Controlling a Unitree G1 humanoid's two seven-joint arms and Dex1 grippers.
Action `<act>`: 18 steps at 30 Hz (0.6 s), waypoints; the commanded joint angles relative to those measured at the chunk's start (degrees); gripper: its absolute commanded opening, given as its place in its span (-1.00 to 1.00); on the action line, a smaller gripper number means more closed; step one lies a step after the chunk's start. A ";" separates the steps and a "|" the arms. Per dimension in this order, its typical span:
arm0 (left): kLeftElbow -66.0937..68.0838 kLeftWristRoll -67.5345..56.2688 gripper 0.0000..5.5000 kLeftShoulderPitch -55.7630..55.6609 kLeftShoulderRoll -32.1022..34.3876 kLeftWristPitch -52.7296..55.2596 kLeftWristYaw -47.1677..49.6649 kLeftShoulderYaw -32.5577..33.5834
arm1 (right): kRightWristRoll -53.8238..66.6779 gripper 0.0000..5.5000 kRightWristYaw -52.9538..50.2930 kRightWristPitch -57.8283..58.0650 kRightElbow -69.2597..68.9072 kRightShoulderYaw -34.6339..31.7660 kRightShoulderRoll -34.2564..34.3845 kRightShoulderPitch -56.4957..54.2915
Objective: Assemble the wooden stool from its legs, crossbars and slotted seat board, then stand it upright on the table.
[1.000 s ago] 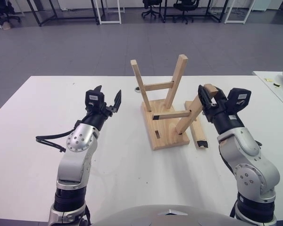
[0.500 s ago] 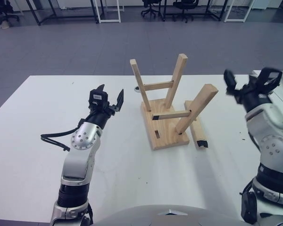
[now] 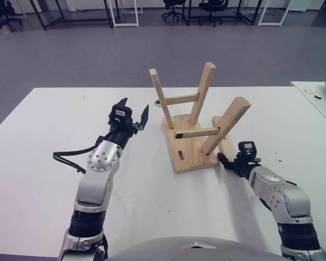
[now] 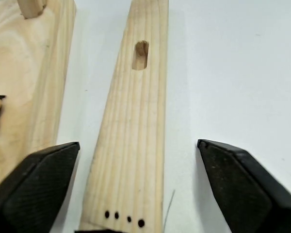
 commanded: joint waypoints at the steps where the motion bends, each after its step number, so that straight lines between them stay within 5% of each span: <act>1: 0.12 1.06 0.36 -0.62 0.39 -0.23 -0.51 -0.54 | -1.46 0.38 0.87 0.93 -0.44 -0.70 0.23 -0.34; 10: 0.48 -0.10 0.36 -1.95 -0.19 0.16 -0.36 0.23 | -7.62 -0.25 3.56 -5.64 0.42 -0.15 0.20 -2.54; 18: 5.91 -22.16 0.36 -29.35 -1.04 11.11 -8.15 10.80 | -11.06 -0.25 13.16 -29.44 7.68 -12.81 -13.90 -25.58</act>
